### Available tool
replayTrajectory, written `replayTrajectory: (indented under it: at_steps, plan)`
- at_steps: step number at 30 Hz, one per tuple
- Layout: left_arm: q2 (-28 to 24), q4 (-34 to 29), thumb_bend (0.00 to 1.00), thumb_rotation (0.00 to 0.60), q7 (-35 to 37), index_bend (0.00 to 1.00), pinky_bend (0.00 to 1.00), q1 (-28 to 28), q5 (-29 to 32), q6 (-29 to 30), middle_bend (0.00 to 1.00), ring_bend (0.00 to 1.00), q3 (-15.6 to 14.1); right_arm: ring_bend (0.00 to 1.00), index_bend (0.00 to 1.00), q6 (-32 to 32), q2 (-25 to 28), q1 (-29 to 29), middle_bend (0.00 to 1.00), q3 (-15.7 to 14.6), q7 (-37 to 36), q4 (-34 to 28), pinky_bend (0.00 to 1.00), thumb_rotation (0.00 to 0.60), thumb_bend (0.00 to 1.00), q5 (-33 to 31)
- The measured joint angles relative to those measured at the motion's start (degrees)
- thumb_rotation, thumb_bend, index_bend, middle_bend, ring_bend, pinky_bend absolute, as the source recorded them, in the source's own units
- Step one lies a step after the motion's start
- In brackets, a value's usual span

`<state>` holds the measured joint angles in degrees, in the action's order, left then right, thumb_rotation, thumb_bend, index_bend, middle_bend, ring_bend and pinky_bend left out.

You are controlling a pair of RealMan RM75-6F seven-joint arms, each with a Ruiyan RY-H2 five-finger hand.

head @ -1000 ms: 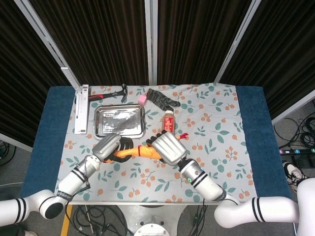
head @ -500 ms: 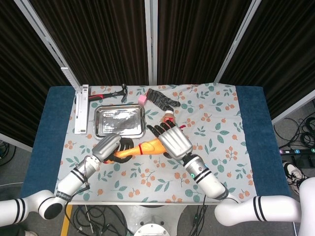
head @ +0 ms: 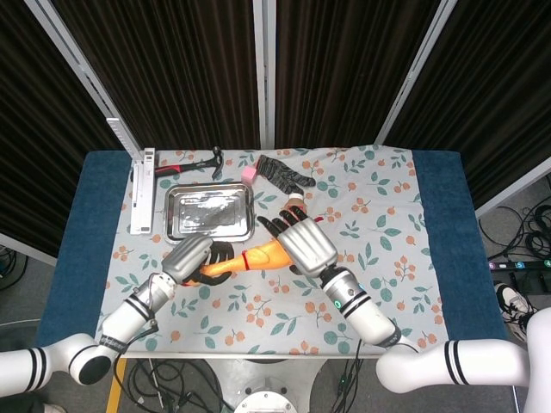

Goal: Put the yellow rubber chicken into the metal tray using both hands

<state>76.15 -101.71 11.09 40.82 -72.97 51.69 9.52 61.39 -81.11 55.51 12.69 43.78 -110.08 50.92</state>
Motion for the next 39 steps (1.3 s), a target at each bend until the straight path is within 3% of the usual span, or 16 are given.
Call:
replayTrajectory:
  at_steps: [4, 8, 12, 17, 20, 23, 26, 28, 30, 31, 33, 34, 39]
  plan:
    - [0.3, 0.3, 0.62, 0.600, -0.7, 0.77, 0.73, 0.1, 0.9, 0.2, 0.77, 0.69, 0.2, 0.51, 0.82, -0.1, -1.2, 0.5, 0.79, -0.5, -0.2, 0.4, 0.25, 0.600, 0.37, 1.0]
    - [0.6, 0.9, 0.62, 0.600, -0.4, 0.77, 0.73, 0.0, 1.5, 0.1, 0.77, 0.69, 0.3, 0.63, 0.96, 0.1, -2.1, 0.4, 0.90, -1.5, -1.5, 0.8, 0.28, 0.600, 0.51, 3.3]
    - [0.7, 1.3, 0.62, 0.600, 0.1, 0.77, 0.73, 0.0, 1.6, -0.1, 0.77, 0.69, 0.4, 0.69, 1.00, -0.8, -2.2, 0.4, 0.95, -2.6, -1.7, 0.4, 0.30, 0.600, 0.66, 3.1]
    - [0.8, 1.6, 0.62, 0.600, 0.3, 0.77, 0.73, 0.0, 1.7, -0.2, 0.77, 0.69, 0.5, 0.72, 1.00, -1.9, -2.0, 0.5, 0.99, -3.4, -2.2, -0.7, 0.32, 0.600, 0.75, 2.3]
    - [0.7, 1.5, 0.62, 0.600, 0.4, 0.77, 0.73, -0.1, 1.6, -0.2, 0.77, 0.69, 0.5, 0.72, 1.00, -2.0, -1.6, 0.6, 0.99, -3.6, -2.4, -1.1, 0.32, 0.600, 0.77, 2.0]
    - [0.6, 1.3, 0.62, 0.600, 0.4, 0.77, 0.73, -0.2, 1.4, 0.0, 0.77, 0.69, 0.4, 0.71, 1.00, -1.2, -1.6, 0.4, 0.98, -3.3, -3.3, -1.0, 0.32, 0.600, 0.70, 2.6]
    - [0.4, 1.0, 0.62, 0.600, 0.5, 0.77, 0.73, -0.5, 1.1, 0.3, 0.77, 0.69, 0.2, 0.62, 0.86, 0.2, -1.3, -0.1, 0.88, -2.7, -4.1, -0.6, 0.29, 0.600, 0.50, 3.1]
    - [0.1, 0.6, 0.62, 0.600, 0.6, 0.77, 0.73, -0.7, 0.9, 0.6, 0.77, 0.69, 0.1, 0.48, 0.55, 1.3, -1.2, -0.4, 0.68, -2.6, -4.0, -0.4, 0.28, 0.600, 0.34, 3.2]
    - [-0.1, 0.3, 0.62, 0.600, 0.9, 0.77, 0.73, -1.0, 0.6, 0.7, 0.77, 0.69, -0.1, 0.31, 0.18, 2.2, -1.0, -0.7, 0.38, -2.7, -3.2, -0.5, 0.26, 0.600, 0.14, 2.7]
    - [-0.2, 0.2, 0.62, 0.600, 1.1, 0.77, 0.73, -1.0, 0.5, 0.7, 0.77, 0.69, -0.1, 0.24, 0.07, 2.4, -0.9, -0.7, 0.25, -2.7, -2.7, -0.6, 0.25, 0.600, 0.07, 2.2]
    - [-0.5, 0.0, 0.62, 0.600, 1.6, 0.77, 0.73, -1.2, 0.3, 0.7, 0.77, 0.69, -0.2, 0.14, 0.00, 2.7, -0.7, -0.8, 0.06, -2.8, -1.7, -1.1, 0.23, 0.600, 0.00, 0.5]
    - [-0.7, -0.1, 0.62, 0.600, 2.0, 0.77, 0.73, -1.3, 0.3, 0.7, 0.77, 0.69, -0.2, 0.12, 0.00, 2.7, -0.6, -0.8, 0.02, -2.8, -1.4, -1.4, 0.22, 0.600, 0.00, -0.3]
    - [-1.0, 0.2, 0.62, 0.600, 2.4, 0.77, 0.73, -2.0, 0.7, 1.3, 0.77, 0.69, -0.3, 0.10, 0.00, 3.0, 0.3, -1.1, 0.00, -2.7, -1.9, -2.8, 0.22, 0.600, 0.00, -0.9]
